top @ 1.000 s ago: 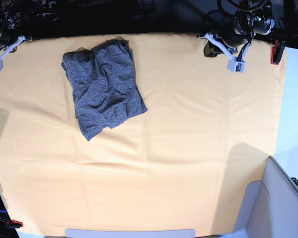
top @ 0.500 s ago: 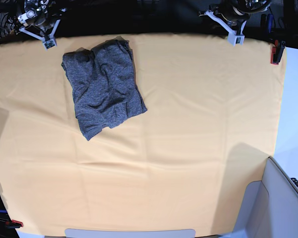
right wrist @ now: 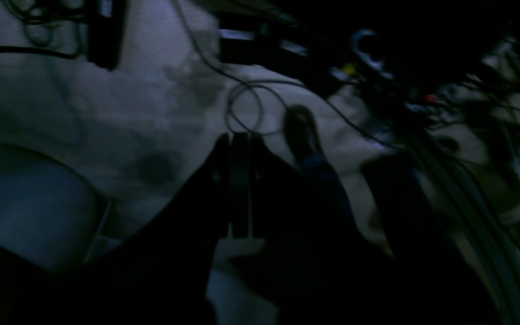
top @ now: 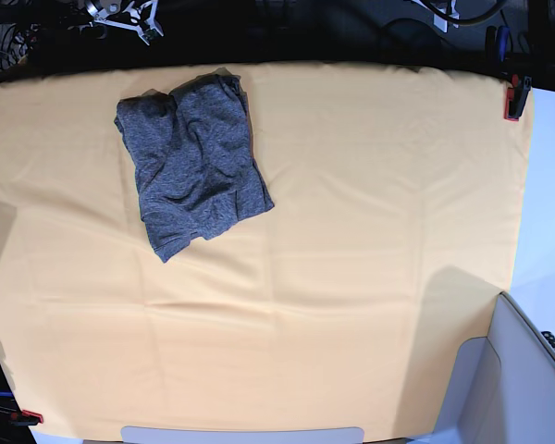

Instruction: Fold the T-shirt properly

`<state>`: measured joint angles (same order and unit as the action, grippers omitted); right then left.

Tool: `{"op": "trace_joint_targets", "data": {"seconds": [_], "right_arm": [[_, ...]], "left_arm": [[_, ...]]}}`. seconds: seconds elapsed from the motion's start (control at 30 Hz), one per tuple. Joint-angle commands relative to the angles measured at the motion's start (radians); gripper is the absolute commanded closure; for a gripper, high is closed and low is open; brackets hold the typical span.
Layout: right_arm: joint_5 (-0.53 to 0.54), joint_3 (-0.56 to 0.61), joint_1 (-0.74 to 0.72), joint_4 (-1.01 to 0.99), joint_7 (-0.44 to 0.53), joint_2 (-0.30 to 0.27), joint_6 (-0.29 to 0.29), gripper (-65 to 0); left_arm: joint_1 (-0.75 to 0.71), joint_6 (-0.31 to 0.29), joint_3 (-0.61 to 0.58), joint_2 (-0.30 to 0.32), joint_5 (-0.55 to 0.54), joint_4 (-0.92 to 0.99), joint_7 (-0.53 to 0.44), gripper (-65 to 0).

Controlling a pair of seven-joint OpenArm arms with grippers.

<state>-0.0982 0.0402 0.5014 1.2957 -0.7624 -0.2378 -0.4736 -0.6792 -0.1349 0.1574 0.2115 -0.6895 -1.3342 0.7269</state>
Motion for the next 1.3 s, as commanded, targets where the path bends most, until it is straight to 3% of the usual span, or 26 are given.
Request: {"op": "trace_joint_targets", "data": {"seconds": [0.0, 0.23, 0.5, 0.7, 0.9, 0.97, 1.07, 1.13, 1.27], "right_arm": [[0.002, 0.007, -0.011, -0.035, 0.024, -0.010, -0.003, 0.0], [0.002, 0.143, -0.165, -0.459, 0.294, 0.008, -0.003, 0.0], [0.004, 0.218, -0.292, -0.844, 0.642, 0.064, -0.003, 0.0], [0.005, 0.218, -0.329, -0.939, 0.706, 0.113, -0.003, 0.0], [0.062, 0.204, -0.355, -0.945, 0.703, 0.119, 0.006, 0.0], [0.120, 0.172, -0.367, -0.945, 0.703, 0.116, 0.079, 0.0], [0.205, 0.105, -0.379, -0.962, 0.703, 0.114, 0.250, 0.0], [0.246, 0.077, -0.396, -0.965, 0.703, 0.116, 0.326, 0.0], [0.277, 0.068, -0.401, -0.965, 0.703, 0.127, 0.358, 0.0]], "left_arm": [[0.019, -0.004, -0.012, 0.007, -0.009, 0.034, -0.049, 0.0], [0.171, -0.004, -0.220, 0.030, -0.009, 0.313, -0.189, 0.0], [0.375, -0.004, -0.529, 0.024, -0.009, 0.674, -0.473, 0.0], [0.484, -0.004, -0.795, -0.030, -0.009, 0.890, -0.700, 0.0], [0.556, -0.002, -0.933, -0.102, -0.009, 1.068, -0.798, 0.0], [0.565, -0.002, -0.939, -0.106, -0.009, 1.111, -0.824, 0.0], [0.577, -0.002, -0.941, -0.119, -0.009, 1.125, -0.866, 0.0], [0.582, -0.002, -0.941, -0.119, -0.009, 1.125, -0.873, 0.0], [0.583, -0.002, -0.938, -0.122, -0.009, 1.125, -0.875, 0.0]]}}
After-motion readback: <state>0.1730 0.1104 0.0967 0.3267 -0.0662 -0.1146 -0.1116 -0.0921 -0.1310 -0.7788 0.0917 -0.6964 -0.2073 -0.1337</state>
